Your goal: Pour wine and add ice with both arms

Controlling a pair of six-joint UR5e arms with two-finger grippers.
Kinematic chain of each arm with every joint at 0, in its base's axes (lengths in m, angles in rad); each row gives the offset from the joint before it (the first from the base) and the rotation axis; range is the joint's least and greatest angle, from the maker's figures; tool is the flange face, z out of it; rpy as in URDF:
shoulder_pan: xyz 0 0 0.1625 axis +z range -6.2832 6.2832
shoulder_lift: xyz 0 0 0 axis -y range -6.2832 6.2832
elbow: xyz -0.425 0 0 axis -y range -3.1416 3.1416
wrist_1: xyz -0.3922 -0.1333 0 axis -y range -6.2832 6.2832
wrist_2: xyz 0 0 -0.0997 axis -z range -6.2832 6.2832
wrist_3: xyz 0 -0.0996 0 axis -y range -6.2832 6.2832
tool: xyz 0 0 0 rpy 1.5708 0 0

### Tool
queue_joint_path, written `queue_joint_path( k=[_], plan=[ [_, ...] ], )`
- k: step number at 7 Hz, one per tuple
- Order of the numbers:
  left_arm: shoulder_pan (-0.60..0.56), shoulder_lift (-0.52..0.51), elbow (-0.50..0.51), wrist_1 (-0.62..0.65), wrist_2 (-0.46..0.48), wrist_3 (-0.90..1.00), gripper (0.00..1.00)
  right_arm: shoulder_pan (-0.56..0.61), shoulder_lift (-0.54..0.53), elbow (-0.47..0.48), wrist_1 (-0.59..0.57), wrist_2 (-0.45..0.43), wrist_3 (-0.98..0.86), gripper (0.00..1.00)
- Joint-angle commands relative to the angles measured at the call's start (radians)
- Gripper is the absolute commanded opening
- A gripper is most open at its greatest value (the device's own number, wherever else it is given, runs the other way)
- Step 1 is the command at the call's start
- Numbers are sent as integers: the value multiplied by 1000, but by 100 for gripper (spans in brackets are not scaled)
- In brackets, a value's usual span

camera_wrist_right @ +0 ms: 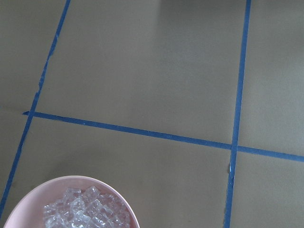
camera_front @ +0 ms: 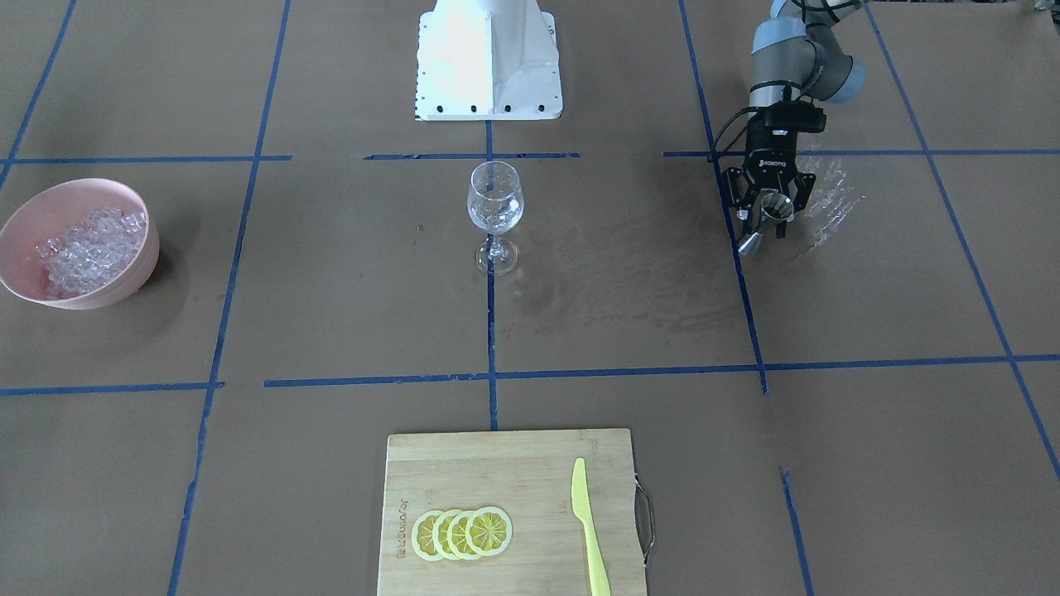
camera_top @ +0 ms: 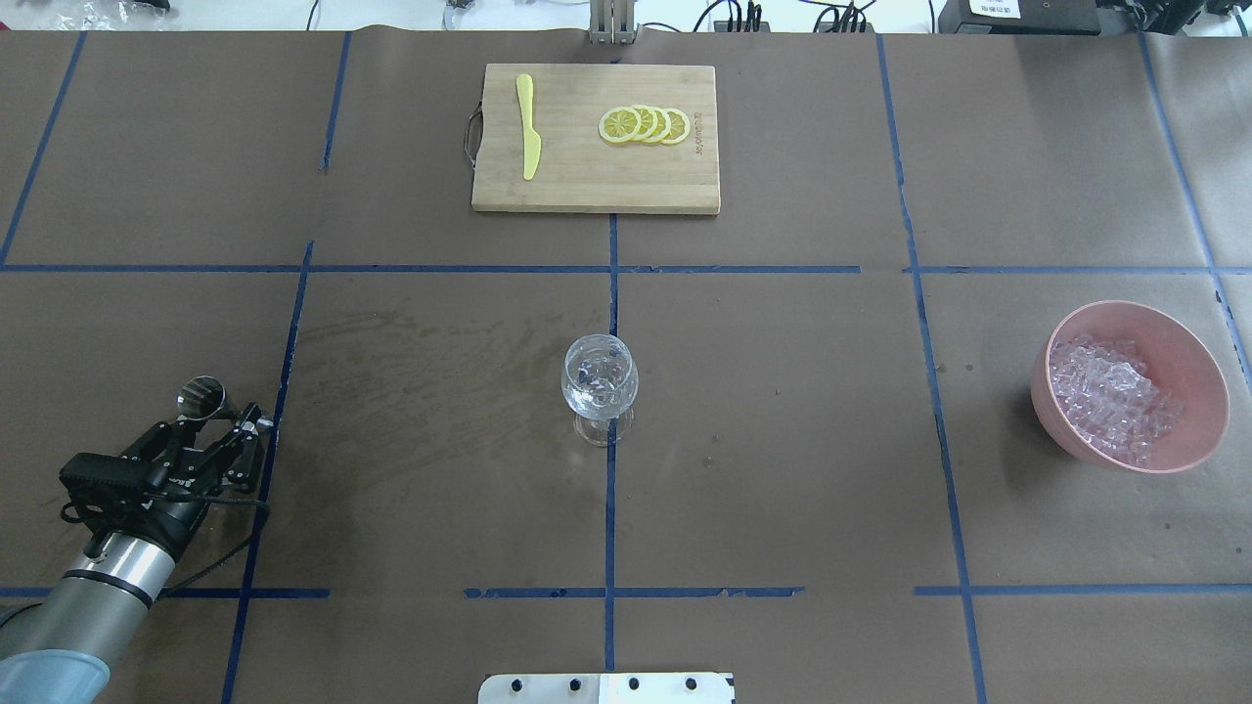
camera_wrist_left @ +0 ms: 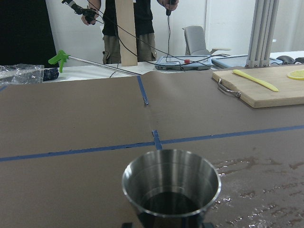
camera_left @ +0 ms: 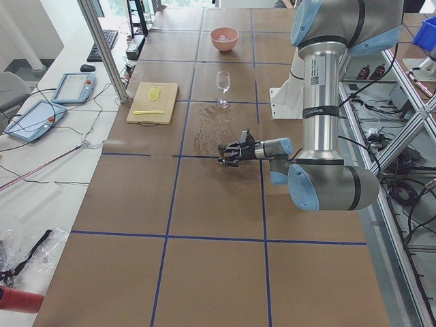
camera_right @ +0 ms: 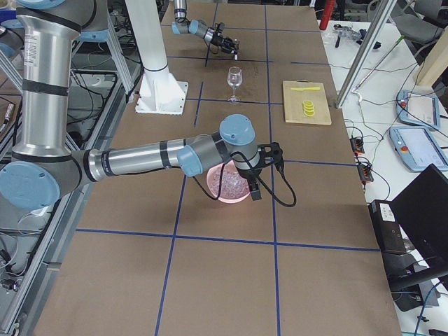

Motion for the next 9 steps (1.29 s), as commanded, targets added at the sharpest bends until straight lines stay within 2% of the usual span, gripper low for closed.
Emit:
queue_joint_path(
  k=[1,9],
  plan=[
    [0,-1,7,-14,2,1,56,0,0,1,0,0,0,100],
    [12,-10,9,-12,5,10,56,0,0,-1,0,0,0,100]
  ],
)
